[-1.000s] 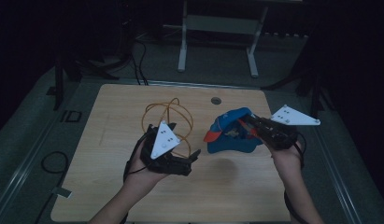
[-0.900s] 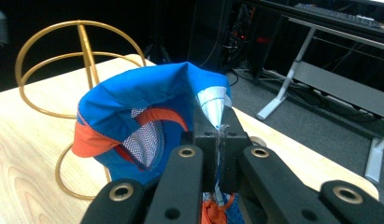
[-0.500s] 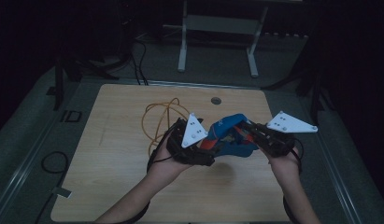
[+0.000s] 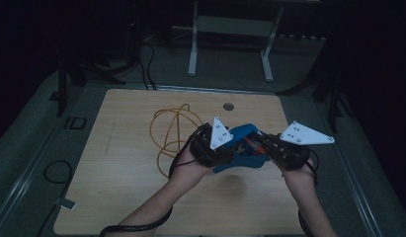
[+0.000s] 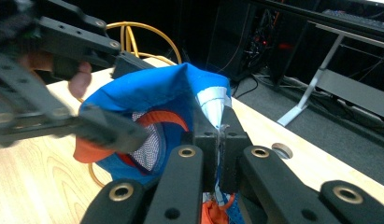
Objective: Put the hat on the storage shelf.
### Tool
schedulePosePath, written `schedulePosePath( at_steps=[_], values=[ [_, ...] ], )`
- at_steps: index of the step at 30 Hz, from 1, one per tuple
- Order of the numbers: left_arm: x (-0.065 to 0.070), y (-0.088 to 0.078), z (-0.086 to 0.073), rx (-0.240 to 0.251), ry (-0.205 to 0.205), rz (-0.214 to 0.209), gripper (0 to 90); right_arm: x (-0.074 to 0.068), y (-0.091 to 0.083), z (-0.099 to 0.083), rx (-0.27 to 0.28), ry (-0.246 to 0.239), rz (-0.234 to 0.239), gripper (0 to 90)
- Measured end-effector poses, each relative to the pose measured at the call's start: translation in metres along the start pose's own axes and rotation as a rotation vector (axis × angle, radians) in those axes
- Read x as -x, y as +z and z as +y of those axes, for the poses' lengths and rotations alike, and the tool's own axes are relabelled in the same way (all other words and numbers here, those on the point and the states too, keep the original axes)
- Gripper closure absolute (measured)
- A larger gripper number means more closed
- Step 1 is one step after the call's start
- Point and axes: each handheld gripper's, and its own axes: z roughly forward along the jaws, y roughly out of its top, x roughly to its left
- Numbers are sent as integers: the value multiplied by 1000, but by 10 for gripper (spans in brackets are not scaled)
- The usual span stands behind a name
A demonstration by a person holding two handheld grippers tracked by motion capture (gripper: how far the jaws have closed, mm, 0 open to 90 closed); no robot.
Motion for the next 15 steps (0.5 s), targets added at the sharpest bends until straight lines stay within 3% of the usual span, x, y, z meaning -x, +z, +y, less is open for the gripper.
schedulePosePath(
  at_steps=[4,6,7,11,15],
  values=[
    [-4,0,-3,27,-25,25,610,-1,0,-2,-9,-6,-1,889],
    [-7,1,-3,25,-35,13,651,-2,0,-4,-13,-7,1,889],
    [-7,1,-3,21,-24,24,662,-3,0,-4,-14,-7,4,889],
    [-5,2,-1,14,-13,30,851,-7,-1,-4,-14,-14,20,889],
    [-2,2,4,13,21,41,876,-13,-6,-4,-8,-19,32,889]
  ],
)
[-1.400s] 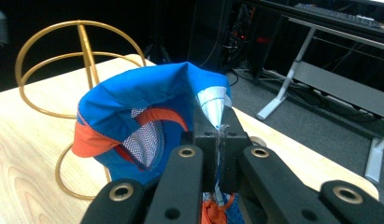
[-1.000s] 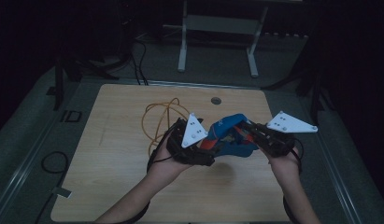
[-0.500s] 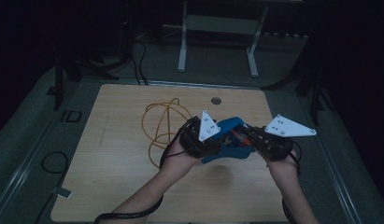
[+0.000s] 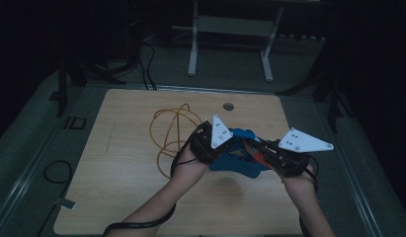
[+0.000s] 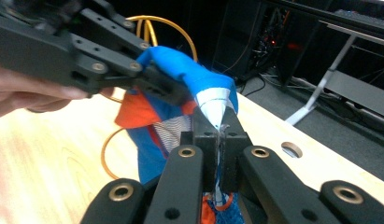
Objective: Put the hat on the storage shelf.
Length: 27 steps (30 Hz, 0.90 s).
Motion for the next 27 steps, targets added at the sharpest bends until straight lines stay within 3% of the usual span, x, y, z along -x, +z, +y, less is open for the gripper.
schedulePosePath(
  at_steps=[5,13,21,25,27],
  values=[
    [1,1,4,5,4,-14,882,-4,-5,-2,3,1,9,888],
    [2,-5,8,71,8,-57,882,-12,-15,-9,18,34,43,872],
    [-7,-14,7,131,23,-113,881,-17,-32,-13,38,31,118,738],
    [-14,-21,9,159,46,-137,881,-19,-44,-15,52,19,127,671],
    [-18,-24,9,182,43,-170,881,-17,-51,-17,69,20,132,658]
  ],
)
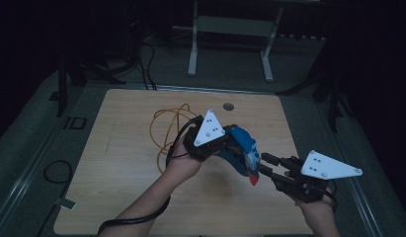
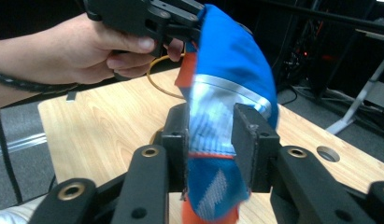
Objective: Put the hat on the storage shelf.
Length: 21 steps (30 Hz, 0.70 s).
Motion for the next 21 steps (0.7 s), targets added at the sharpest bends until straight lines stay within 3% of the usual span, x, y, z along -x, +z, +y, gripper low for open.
schedulePosePath(
  at_steps=[2,6,7,10,13,15,17,21],
  values=[
    [-3,-4,0,23,29,-29,881,2,-7,-1,14,-6,-11,658],
    [-8,-10,1,73,38,-106,881,8,-15,-4,29,-6,-24,652],
    [-9,-12,0,111,36,-150,881,9,-15,-4,27,-3,-24,649],
    [-11,-16,-1,161,22,-233,880,9,-14,-8,18,-4,-20,634],
    [-14,-17,-1,168,-23,-296,880,7,-12,-12,16,0,-9,621],
    [-12,-17,1,173,-15,-321,880,5,-12,-14,19,8,9,604],
    [-11,-16,1,194,-28,-371,880,1,-11,-14,25,2,23,585],
    [-7,-15,2,224,-15,-463,880,-8,-10,-16,32,-12,44,520]
  ],
)
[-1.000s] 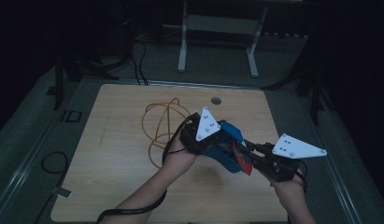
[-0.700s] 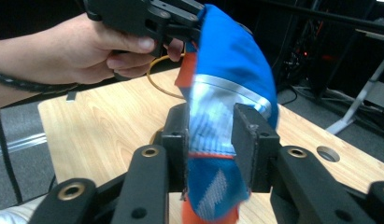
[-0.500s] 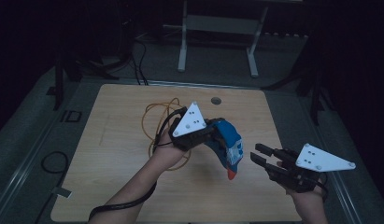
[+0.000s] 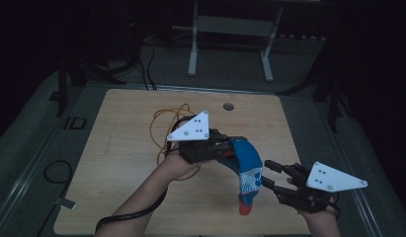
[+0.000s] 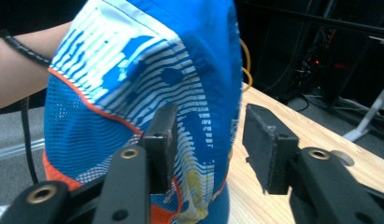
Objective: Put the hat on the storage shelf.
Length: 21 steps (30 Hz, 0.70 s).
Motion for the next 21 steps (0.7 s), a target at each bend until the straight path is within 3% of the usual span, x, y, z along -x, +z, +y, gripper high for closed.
schedulePosePath(
  at_steps=[4,7,10,11,16,21],
  values=[
    [4,5,0,7,28,-64,880,-4,3,0,0,-20,-8,513],
    [4,7,0,11,29,-79,880,-6,1,1,11,-25,-2,643],
    [3,8,-1,4,22,-76,879,-8,-1,2,16,-40,-13,878],
    [3,8,-1,2,22,-76,880,-8,-1,2,19,-39,-20,897],
    [2,7,-6,-68,43,-49,877,-7,-2,1,11,-31,-33,900],
    [0,3,-8,-105,50,-39,875,-2,-7,1,32,-6,-53,900]
  ],
)
